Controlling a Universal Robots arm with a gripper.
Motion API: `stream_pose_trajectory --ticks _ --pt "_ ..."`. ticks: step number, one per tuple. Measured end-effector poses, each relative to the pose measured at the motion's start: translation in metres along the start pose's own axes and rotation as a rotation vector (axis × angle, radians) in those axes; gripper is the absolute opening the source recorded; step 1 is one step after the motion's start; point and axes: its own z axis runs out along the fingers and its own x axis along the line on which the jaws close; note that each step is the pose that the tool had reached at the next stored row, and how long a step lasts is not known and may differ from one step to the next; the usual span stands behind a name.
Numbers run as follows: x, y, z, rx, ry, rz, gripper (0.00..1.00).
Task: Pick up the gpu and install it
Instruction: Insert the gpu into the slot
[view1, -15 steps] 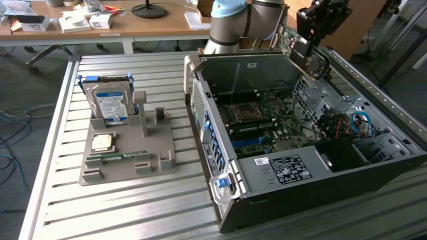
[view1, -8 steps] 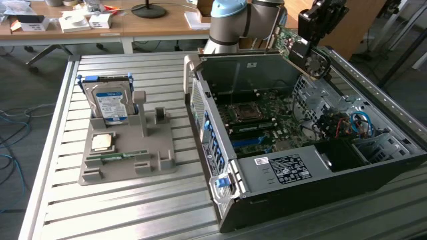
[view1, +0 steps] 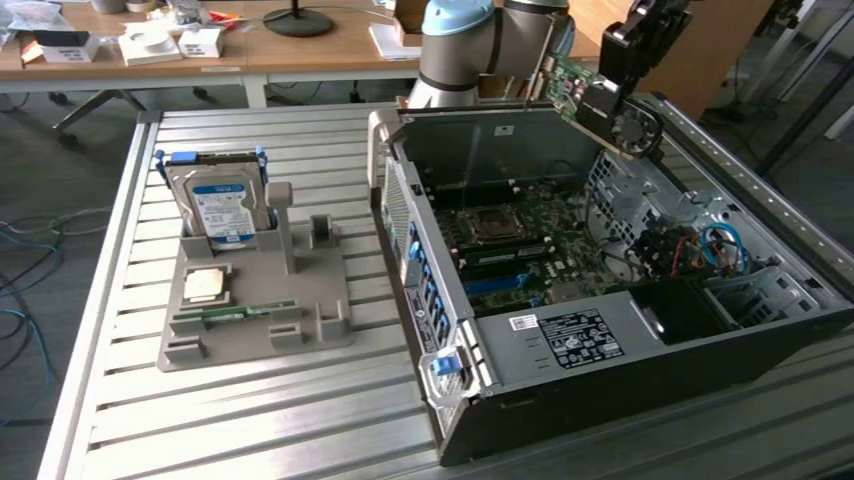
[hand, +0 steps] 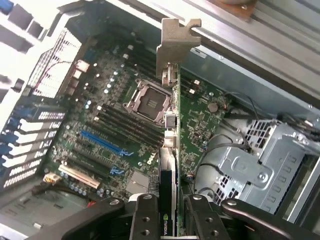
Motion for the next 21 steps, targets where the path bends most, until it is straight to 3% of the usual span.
stream_pose_trajectory --ticks 21 --pt "0.0000 0.0000 0.0018 -0.0021 0.0175 -0.290 0.27"
